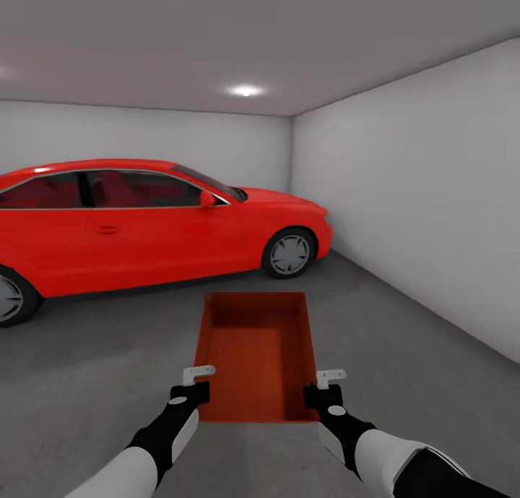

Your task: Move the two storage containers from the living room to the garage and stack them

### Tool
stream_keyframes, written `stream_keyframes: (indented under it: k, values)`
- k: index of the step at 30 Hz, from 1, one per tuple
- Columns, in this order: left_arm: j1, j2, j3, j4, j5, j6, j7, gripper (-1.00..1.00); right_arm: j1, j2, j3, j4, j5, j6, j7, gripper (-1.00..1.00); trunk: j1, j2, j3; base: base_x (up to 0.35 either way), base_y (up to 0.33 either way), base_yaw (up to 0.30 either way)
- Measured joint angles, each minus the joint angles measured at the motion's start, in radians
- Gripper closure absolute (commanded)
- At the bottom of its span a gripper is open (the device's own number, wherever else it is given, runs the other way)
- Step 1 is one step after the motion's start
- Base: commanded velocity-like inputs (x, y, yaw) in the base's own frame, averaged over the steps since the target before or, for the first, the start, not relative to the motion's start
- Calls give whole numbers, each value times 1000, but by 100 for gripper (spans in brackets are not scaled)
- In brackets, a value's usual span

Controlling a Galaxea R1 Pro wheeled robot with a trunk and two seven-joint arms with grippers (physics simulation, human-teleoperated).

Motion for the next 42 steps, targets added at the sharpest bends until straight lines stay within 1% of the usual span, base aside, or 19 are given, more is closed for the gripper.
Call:
stream_keyframes:
  k: [17,35,42]
  values:
    - [0,0,-2,-1,1,0,0,100,0,0,-1,0,1,-1,0,100,0,0,0,15,0,-284]
    - [0,0,-1,-1,1,0,0,100,0,0,0,0,0,0,0,100,0,0,0,311,0,-284]
    - [0,0,-1,-1,1,0,0,100,0,0,-1,0,0,0,0,100,0,0,0,320,68,-284]
